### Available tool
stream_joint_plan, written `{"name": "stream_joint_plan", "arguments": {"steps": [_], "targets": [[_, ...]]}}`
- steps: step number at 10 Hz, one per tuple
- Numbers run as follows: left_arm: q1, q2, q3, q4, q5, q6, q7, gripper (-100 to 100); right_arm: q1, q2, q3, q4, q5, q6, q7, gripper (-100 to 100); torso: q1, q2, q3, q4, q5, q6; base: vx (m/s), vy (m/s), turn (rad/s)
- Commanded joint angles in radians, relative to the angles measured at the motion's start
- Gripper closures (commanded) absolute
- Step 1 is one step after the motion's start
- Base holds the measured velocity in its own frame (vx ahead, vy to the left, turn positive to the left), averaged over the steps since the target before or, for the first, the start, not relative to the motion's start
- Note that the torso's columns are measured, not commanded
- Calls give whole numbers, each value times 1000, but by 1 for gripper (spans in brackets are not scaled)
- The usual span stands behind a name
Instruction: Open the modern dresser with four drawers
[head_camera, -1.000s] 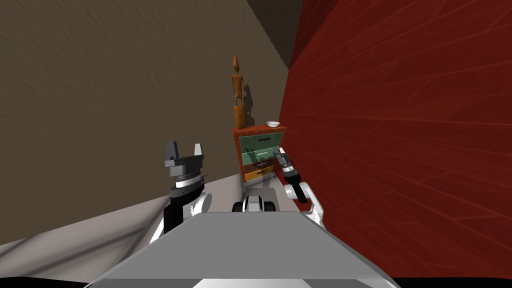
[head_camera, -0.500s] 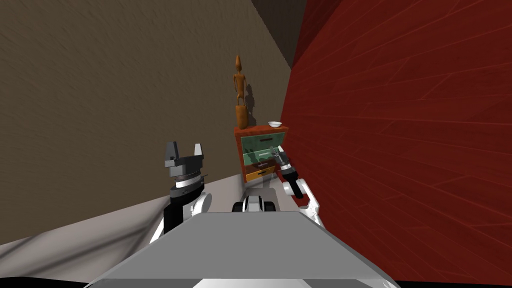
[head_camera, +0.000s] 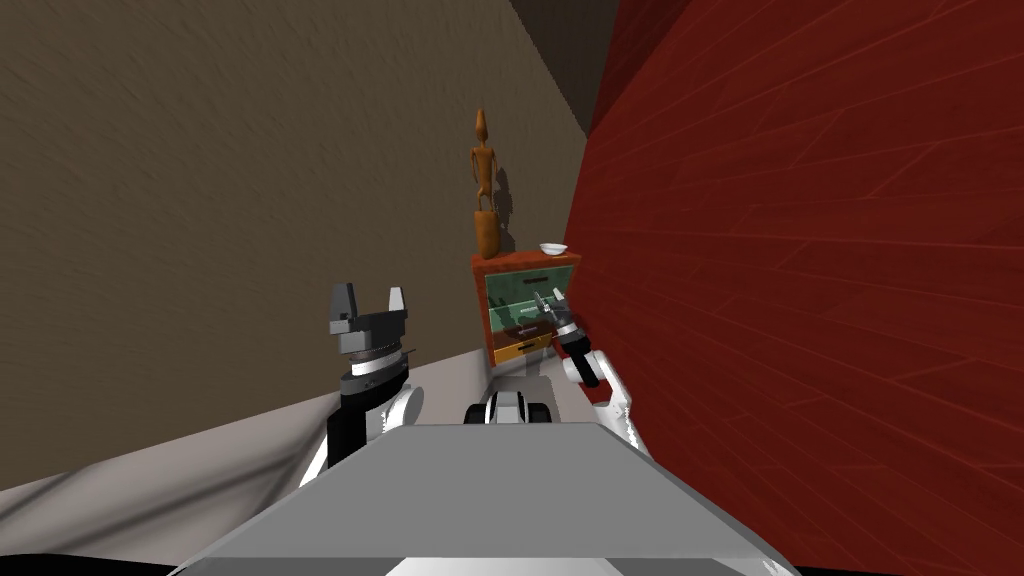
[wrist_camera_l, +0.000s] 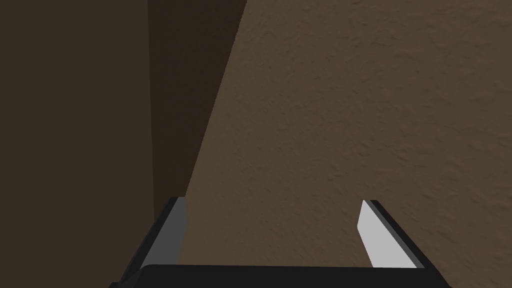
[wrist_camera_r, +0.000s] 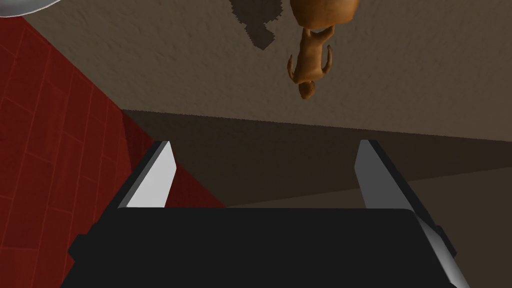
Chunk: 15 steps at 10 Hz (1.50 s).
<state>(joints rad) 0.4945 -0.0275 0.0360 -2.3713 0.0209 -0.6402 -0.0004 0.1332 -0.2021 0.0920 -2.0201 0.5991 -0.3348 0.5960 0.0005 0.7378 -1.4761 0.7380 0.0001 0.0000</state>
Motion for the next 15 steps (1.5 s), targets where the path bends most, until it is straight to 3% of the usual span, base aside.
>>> {"name": "stream_joint_plan", "arguments": {"steps": [1, 4, 6, 7, 9, 10, 15], "targets": [[0, 0, 0, 0, 0, 0, 0, 0, -37, -6, 3, 35, 62, 8, 72, -100, -1, 0, 0, 0, 0, 0, 24, 41, 9], [0, 0, 0, 0, 0, 0, 0, 0, -60, -12, 4, 58, 104, 15, 127, -100, 0, 0, 0, 0, 0, 0, 21, 35, 7], [0, 0, 0, 0, 0, 0, 0, 0, -104, -26, 5, 107, 176, 31, 194, -100, -1, 0, 0, 0, 0, 0, 31, 41, 8], [0, 0, 0, 0, 0, 0, 0, 0, -104, -26, 5, 107, 188, 31, 213, -100, 0, -1, 0, 0, 0, 0, 33, 40, 3], [0, 0, 0, 0, 0, 0, 0, 0, -145, -42, 5, 162, 257, 49, 281, -100, -1, 0, 0, 0, 0, 0, 44, 50, 4], [0, 0, 0, 0, 0, 0, 0, 0, -145, -42, 5, 162, 274, 49, 294, -100, 0, 0, 0, 0, 0, 0, 34, 42, 2], [0, 0, 0, 0, 0, 0, 0, 0, -218, -85, 2, 274, 424, 90, 428, -100, -1, 1, 0, 0, 0, 0, 37, 41, 1]]}}
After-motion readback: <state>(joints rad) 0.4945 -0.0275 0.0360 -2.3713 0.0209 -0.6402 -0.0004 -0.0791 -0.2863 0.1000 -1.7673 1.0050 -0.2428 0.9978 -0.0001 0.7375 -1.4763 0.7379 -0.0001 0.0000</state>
